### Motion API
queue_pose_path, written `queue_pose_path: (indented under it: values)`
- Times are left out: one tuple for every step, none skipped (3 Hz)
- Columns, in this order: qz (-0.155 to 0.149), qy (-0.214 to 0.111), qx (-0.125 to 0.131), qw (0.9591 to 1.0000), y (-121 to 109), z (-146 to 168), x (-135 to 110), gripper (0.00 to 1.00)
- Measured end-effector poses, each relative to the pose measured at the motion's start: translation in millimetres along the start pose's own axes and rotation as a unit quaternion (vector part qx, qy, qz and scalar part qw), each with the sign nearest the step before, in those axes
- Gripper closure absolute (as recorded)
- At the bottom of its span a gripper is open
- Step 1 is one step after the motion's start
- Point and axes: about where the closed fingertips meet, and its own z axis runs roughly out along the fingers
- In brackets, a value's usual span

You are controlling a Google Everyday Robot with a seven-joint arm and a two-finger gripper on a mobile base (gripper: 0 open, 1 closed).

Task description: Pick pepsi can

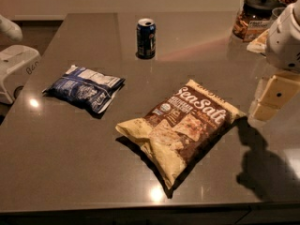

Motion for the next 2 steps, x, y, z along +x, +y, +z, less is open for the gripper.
queue_pose_path:
  values:
    - [0.0, 0.0, 0.0, 1.0, 0.0, 0.0, 0.0, 0.0]
    - [0.0, 0.0, 0.0, 1.0, 0.0, 0.2, 0.0, 0.0]
